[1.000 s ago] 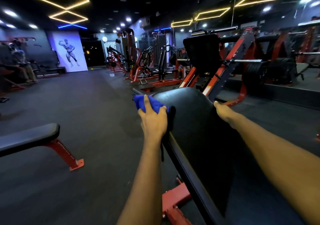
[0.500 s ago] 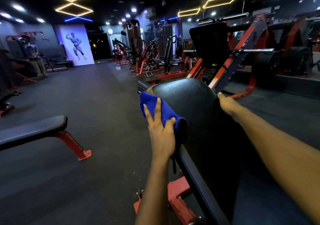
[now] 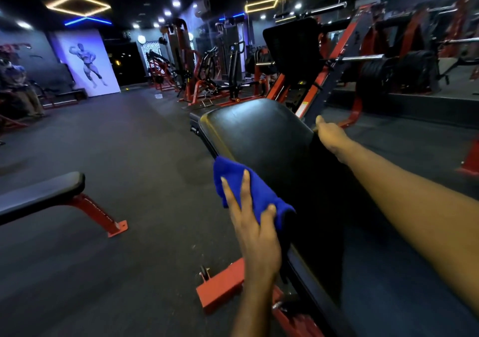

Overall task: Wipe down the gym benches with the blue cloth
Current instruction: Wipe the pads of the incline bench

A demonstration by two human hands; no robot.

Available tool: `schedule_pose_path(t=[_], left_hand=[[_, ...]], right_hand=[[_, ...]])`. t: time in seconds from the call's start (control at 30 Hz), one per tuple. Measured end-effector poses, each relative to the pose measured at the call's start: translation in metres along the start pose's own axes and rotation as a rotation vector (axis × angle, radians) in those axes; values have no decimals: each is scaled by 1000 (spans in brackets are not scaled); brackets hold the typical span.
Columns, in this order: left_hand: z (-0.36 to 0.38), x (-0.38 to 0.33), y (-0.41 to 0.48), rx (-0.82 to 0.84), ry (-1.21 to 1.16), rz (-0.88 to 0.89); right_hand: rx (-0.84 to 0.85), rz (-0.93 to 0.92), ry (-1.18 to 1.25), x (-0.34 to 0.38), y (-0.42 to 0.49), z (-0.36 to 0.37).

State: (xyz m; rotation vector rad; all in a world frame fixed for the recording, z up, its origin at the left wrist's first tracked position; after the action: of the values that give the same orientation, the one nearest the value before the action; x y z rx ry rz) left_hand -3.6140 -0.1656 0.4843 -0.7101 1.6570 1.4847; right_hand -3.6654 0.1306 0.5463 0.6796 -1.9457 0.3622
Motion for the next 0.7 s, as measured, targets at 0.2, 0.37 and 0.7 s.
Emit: schedule_pose_path(t=[0.2,0.37,0.7], left_hand=[[-10,-2,73,-4,247,-46],[2,4,-2,-83,165,-29],[8,-3,-63,44,358,142]], right_hand=[[-3,45,-164,-46,-35,-26],[-45,73,-257,-88,-70,-55],[-165,33,-282,-192,-157,-109]])
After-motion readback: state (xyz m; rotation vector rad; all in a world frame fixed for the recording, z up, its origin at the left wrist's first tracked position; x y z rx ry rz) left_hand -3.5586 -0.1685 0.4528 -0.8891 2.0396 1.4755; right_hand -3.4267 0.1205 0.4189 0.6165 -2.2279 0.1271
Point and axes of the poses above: each hand's wrist, its own y-axis towards the middle knuckle, its own z-axis out of the palm, x = y × z, the point moved 6 cm from there along y, towards the middle knuckle, and after that the axes turned 1 degree about -x, right-handed, at the moved point
